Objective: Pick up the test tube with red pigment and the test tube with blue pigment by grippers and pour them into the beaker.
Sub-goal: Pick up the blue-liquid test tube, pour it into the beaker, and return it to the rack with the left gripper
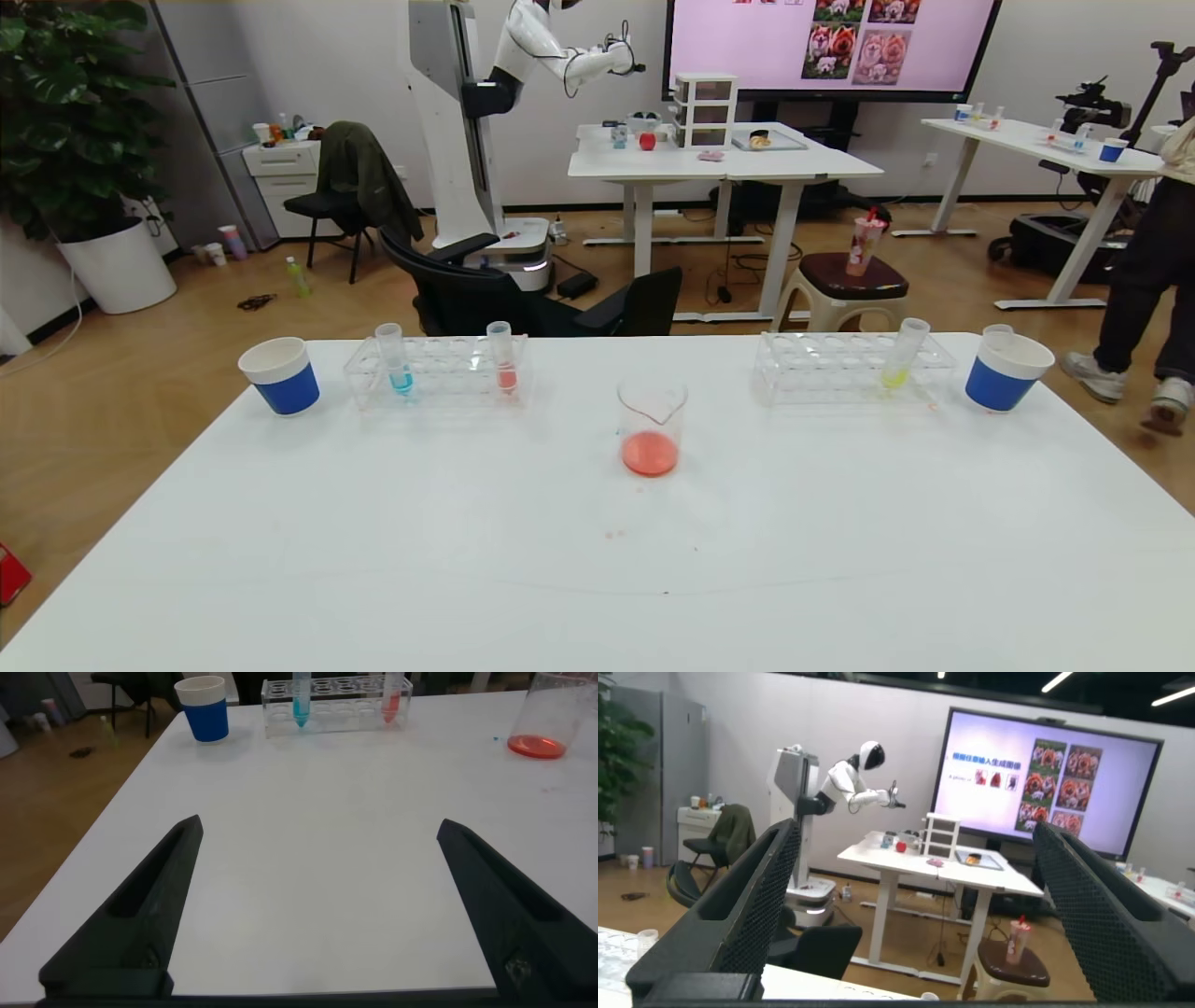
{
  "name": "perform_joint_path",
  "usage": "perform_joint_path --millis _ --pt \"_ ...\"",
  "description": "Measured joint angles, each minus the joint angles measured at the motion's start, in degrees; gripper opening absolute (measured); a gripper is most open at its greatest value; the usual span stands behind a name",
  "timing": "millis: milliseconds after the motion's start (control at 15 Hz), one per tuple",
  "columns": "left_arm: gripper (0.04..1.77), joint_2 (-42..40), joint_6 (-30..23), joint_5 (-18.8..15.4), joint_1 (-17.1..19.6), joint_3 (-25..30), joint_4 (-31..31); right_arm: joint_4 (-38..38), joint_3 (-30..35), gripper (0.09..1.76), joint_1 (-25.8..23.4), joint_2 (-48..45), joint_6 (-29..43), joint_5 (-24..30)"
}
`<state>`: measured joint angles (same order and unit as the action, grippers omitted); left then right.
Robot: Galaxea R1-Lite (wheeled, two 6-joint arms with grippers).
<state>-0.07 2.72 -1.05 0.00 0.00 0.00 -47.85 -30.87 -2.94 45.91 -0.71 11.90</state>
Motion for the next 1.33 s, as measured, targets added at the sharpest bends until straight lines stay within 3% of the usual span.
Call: perform_joint_path --millis 133,533,733,867,1133,1333 --pt "1.75 0.0 0.0 0.01 0.0 0.0 0.0 6.64 4.55 1.74 0.1 -10.61 -0.89 0.23" --pt "1.75 0.0 0.0 0.0 0.0 0.0 0.0 36.61 11.45 1.74 2.26 -38.84 -4.24 1.44" --pt "1.75 0.0 -0.02 0.01 0.0 0.0 0.0 32.39 21.0 1.74 2.69 -44.12 -6.25 -2.1" --pt "1.75 0.0 -0.02 0.01 0.0 0.0 0.0 33.39 27.89 1.74 2.8 -45.36 -7.23 -4.71" --pt "1.75 0.0 -0.02 -0.02 0.0 0.0 0.0 46.48 30.45 1.74 2.83 -45.93 -7.3 -9.64" --pt "1.75 0.0 0.0 -0.05 0.0 0.0 0.0 48.03 30.68 1.74 2.84 -45.96 -5.77 -10.23"
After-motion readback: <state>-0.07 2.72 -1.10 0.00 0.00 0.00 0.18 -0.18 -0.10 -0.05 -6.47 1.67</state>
